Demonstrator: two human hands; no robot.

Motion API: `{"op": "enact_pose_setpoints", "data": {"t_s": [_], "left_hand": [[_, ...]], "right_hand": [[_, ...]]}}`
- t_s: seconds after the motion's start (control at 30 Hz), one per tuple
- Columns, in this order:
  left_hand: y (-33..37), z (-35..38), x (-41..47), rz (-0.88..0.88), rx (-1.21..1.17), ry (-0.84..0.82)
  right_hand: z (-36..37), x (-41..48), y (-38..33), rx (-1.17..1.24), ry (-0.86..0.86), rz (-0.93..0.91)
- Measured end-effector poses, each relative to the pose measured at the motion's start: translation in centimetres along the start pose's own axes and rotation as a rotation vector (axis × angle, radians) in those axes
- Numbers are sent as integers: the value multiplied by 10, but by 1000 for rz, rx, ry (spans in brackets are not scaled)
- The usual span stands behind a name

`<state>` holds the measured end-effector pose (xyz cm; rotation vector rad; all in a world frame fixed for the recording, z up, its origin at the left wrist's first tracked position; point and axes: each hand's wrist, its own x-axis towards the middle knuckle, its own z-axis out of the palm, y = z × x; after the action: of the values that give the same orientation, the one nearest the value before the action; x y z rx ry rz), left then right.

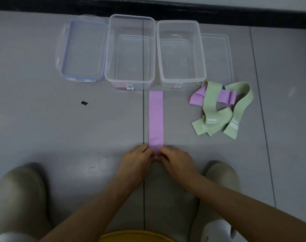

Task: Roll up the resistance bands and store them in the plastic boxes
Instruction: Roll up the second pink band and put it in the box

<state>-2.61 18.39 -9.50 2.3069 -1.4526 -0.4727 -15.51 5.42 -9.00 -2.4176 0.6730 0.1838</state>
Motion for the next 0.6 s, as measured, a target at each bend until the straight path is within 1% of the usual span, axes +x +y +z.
{"op": "enact_pose_setpoints", "data": {"t_s": [0.1, 0.17, 0.33, 0.47, 0.6], "left_hand": [[2, -3, 4, -36, 6, 5], [2, -1, 6, -59, 11, 2], [-2, 3, 10, -82, 14, 2], [0, 4, 14, -98, 25, -8], [6, 1, 11, -87, -14, 61]], "right_hand": [[0, 2, 4, -119, 30, -86], [-1, 5, 5, -144, 45, -111], [-2, 10, 8, -128, 56, -122], [1, 11, 8, -110, 33, -128], [2, 12, 7, -35, 1, -51]]}}
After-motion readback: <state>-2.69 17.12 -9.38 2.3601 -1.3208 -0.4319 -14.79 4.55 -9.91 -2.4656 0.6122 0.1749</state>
